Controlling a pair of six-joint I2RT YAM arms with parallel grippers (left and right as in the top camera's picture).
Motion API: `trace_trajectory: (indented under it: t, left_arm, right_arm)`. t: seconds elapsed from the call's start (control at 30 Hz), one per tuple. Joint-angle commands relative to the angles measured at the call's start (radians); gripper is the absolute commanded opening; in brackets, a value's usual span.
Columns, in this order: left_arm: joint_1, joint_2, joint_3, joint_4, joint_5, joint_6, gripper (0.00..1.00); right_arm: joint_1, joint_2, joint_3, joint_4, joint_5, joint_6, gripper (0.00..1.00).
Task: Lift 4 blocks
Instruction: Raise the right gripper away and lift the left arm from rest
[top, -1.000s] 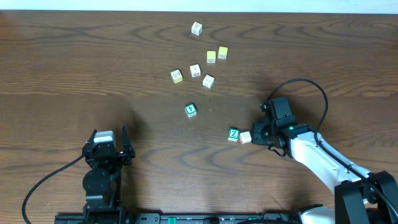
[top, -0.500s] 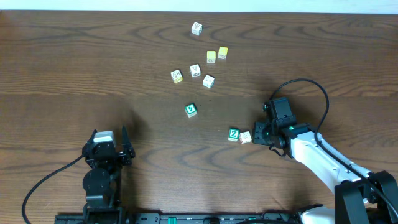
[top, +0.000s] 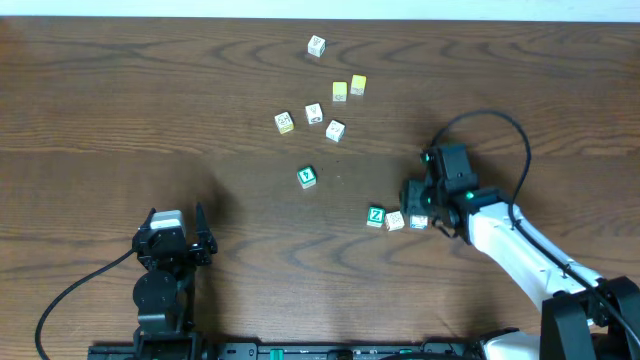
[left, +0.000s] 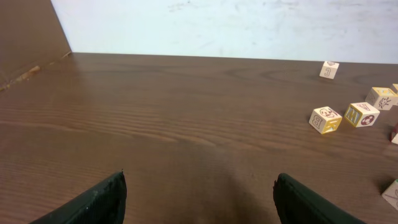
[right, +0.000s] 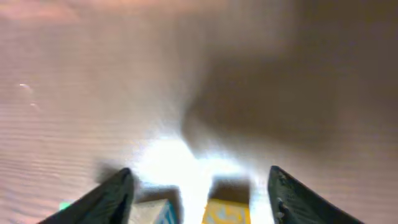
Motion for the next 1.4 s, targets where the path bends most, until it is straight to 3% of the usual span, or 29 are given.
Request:
trace_trajectory:
  t: [0.0, 0.27, 0.43, 0.6, 0.73, 0.9, 1.03, 1.13, 1.23, 1.3, 1.37]
  left_arm:
    - [0.007, -0.001, -0.019, -0.035, -0.009, -0.001, 0.76]
    - [0.006, -0.001, -0.019, -0.002, 0.005, -0.025, 0.76]
    - [0.006, 0.003, 0.000, 0.034, 0.284, -0.050, 0.76]
    - [0.005, 0.082, 0.069, 0.061, 0.290, -0.050, 0.76]
    - [0.003, 0.261, 0.140, 0.136, 0.290, -0.071, 0.76]
    - [-0.056, 0.658, 0.296, 0.280, 0.290, -0.073, 0.76]
    - [-0.161, 0.957, 0.507, 0.297, 0.314, -0.073, 0.76]
    - [-0.204, 1.075, 0.606, 0.310, 0.328, -0.092, 0.76]
    - [-0.209, 1.136, 0.630, 0.446, 0.455, -0.280, 0.76]
    - [-0.209, 1.172, 0.637, 0.509, 0.536, -0.252, 0.76]
    - [-0.210, 1.208, 0.674, 0.440, 0.536, -0.233, 0.76]
  right_arm:
    - [0.008, 0.004, 0.094, -0.014, 0.017, -0.111, 0.72]
    - [-0.019, 0.004, 0.201, -0.051, 0.017, -0.134, 0.73]
    - [-0.084, 0.003, 0.245, -0.112, 0.016, -0.155, 0.72]
    - [-0.130, 0.003, 0.274, -0.163, 0.001, -0.191, 0.70]
    - [-0.135, 0.003, 0.274, -0.165, 0.002, -0.196, 0.69]
    - [-0.135, 0.003, 0.274, -0.167, 0.001, -0.196, 0.70]
    - [-0.136, 0.003, 0.275, -0.178, 0.002, -0.196, 0.69]
    - [-0.148, 0.003, 0.281, -0.198, 0.002, -0.196, 0.70]
    - [-0.183, 0.003, 0.287, -0.214, 0.002, -0.206, 0.72]
    - [-0.209, 0.003, 0.288, -0.215, 0.000, -0.219, 0.73]
    - [-0.233, 0.003, 0.290, -0.215, -0.003, -0.223, 0.73]
